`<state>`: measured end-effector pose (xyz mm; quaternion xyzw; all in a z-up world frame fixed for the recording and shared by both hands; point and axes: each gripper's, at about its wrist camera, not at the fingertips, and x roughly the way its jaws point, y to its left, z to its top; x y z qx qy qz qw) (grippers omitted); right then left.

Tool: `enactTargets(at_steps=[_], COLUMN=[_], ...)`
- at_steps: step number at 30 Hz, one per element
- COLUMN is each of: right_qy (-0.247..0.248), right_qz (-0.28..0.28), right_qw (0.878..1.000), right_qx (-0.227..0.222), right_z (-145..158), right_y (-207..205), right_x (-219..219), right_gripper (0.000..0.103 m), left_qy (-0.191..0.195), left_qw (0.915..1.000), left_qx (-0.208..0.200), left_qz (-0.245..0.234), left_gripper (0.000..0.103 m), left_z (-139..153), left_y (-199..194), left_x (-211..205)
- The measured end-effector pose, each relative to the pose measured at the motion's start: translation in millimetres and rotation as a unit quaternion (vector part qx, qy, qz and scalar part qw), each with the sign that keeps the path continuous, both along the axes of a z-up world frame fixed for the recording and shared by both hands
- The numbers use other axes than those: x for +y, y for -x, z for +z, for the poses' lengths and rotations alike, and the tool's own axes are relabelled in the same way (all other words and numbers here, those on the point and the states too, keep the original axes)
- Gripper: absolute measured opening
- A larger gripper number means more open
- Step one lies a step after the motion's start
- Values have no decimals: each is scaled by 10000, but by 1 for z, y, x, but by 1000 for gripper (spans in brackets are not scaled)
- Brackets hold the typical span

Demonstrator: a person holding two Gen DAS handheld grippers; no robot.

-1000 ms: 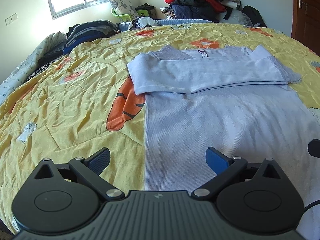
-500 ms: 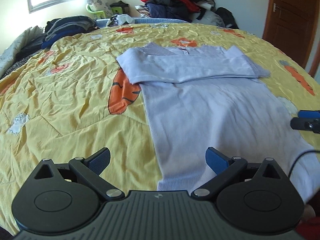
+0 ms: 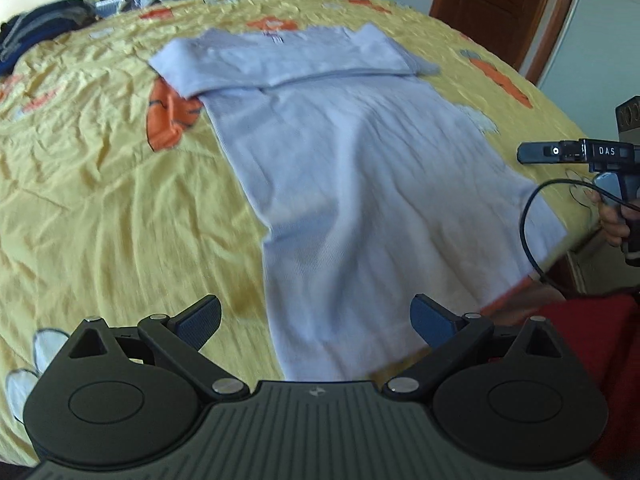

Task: Fold small clothes
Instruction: 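Grasp the sweater hem with the left gripper while the right gripper grasps the hem too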

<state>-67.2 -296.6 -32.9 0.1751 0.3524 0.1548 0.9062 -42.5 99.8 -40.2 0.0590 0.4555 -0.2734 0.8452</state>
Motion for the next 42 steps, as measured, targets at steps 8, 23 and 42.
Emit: enactTargets(at_steps=[8,23,42], right_qy=[-316,-987,528], right_qz=[267,824,1309], right_qw=[9989,9905,9886], right_qx=[229,495,519], right_z=[-5,-8,4], right_y=[14,31,54], right_x=[-12,-35,14], right_gripper=[87,80,40], left_qy=[579,1104,1199], left_qw=[9967,9842,9845], left_qx=[548,1231,1168], left_qz=[176,638,532], left_gripper=[84,23,18], left_z=[-4,-6,-10], left_y=[-3,-9,-7], left_x=[16,40,35])
